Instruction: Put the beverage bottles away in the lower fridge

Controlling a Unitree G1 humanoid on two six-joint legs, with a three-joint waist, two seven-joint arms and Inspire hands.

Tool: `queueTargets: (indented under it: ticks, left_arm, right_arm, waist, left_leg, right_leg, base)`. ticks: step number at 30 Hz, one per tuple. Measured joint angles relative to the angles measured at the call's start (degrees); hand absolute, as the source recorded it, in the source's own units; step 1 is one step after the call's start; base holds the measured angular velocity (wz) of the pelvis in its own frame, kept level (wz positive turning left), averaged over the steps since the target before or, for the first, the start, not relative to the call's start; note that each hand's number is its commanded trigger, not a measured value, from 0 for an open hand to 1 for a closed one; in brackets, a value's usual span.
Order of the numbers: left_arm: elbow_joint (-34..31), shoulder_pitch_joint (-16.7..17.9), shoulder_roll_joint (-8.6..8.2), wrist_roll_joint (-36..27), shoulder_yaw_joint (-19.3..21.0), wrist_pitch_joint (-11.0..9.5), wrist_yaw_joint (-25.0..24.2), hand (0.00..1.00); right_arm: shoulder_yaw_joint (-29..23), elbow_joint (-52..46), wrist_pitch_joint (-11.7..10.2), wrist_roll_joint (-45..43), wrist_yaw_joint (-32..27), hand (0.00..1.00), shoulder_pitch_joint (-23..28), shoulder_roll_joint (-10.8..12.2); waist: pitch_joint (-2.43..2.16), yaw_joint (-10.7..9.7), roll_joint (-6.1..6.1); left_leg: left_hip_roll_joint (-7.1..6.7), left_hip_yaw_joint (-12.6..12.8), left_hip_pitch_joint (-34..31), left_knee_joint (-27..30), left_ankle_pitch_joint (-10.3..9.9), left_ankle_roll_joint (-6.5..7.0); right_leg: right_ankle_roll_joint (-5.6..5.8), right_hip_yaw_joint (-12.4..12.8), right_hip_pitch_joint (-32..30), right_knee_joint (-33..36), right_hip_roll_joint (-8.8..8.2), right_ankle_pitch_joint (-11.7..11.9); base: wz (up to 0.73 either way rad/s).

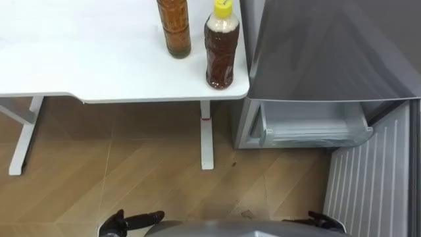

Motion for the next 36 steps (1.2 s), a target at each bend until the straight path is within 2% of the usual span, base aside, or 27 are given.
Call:
queueTargets:
  ticks: [5,7,10,17,19,28,32,36]
  left_arm:
    - [0.0,-0.2,0.11,0.0,-0.1,0.4,-0.5,0.0]
    - [0.0,-0.3,0.11,-0.1,-0.2,0.5,-0.6,0.0]
    - [0.4,-0.8,0.16,-0.2,-0.4,0.7,-0.7,0.0]
    - [0.5,-1.3,0.14,-0.1,-1.2,0.7,-0.2,0.0]
    - [0.4,-1.2,-0.12,-0.1,-1.1,0.8,0.7,0.0]
    - [0.3,-1.2,-0.13,-0.3,-1.1,1.5,4.2,0.0]
    - [0.4,-0.6,-0.14,-2.6,-1.0,1.6,6.1,0.0]
    - [0.4,-0.1,-0.16,-5.3,2.0,1.6,9.4,0.0]
  right_arm:
    - [-1.0,0.1,0.0,-0.1,0.7,0.0,0.0,0.0]
    - [-0.9,0.1,0.1,-0.1,0.7,0.0,-0.1,0.0]
    - [-0.9,0.1,0.2,0.0,0.7,0.0,-0.1,-0.1]
    - [-0.9,0.6,0.1,0.7,0.6,0.0,-0.1,-0.1]
    - [-0.9,1.2,0.0,1.6,0.1,0.0,-0.2,-0.1]
    - [-0.9,1.7,0.0,2.6,-1.9,0.0,-0.1,-0.3]
    - [-0.9,1.6,-0.1,2.5,-2.0,0.0,0.0,-0.4]
    - [-1.3,2.1,-0.6,2.9,-1.1,0.0,0.1,-0.4]
  waist:
    - [0.27,-0.1,0.12]
    - [0.65,0.0,0.28]
    - [0.79,0.0,0.52]
    - [0.44,0.2,1.36]
    - [0.35,0.4,1.56]
    - [0.36,0.1,2.17]
    - [0.34,0.1,2.27]
    - [0.51,0.0,1.99]
  left_leg:
    - [-0.02,0.1,0.1,-0.2,0.0,-0.01]
    - [0.0,0.2,0.1,-0.2,0.0,-0.03]
    - [0.04,0.2,-0.5,-0.2,-0.1,-0.03]
    - [0.09,0.7,-0.3,-0.3,-0.1,-0.03]
    - [0.23,1.6,0.4,-0.8,-0.1,-0.04]
    - [0.26,1.8,0.6,-1.0,-0.1,-0.04]
    - [0.25,1.8,0.7,-1.2,-0.1,-0.05]
    - [0.24,1.8,1.7,-1.5,-0.1,-0.05]
  right_leg:
    - [0.0,0.5,0.0,0.0,0.03,0.0]
    - [0.0,0.5,-0.1,0.1,0.04,0.0]
    - [0.0,0.5,-0.5,0.2,0.06,0.0]
    - [-0.1,1.0,-0.9,0.3,0.12,0.1]
    - [-0.12,2.0,-0.9,0.3,0.2,0.1]
    - [-0.11,2.1,-0.8,0.2,0.21,0.2]
    - [-0.11,2.1,-0.8,0.2,0.25,0.2]
    - [-0.11,2.2,0.1,0.1,0.24,0.2]
  base:
    - [0.0]
    - [0.0]
    - [0.0]
    - [-0.04]
    - [-0.19]
    - [-0.02]
    - [0.0]
    - [0.0]
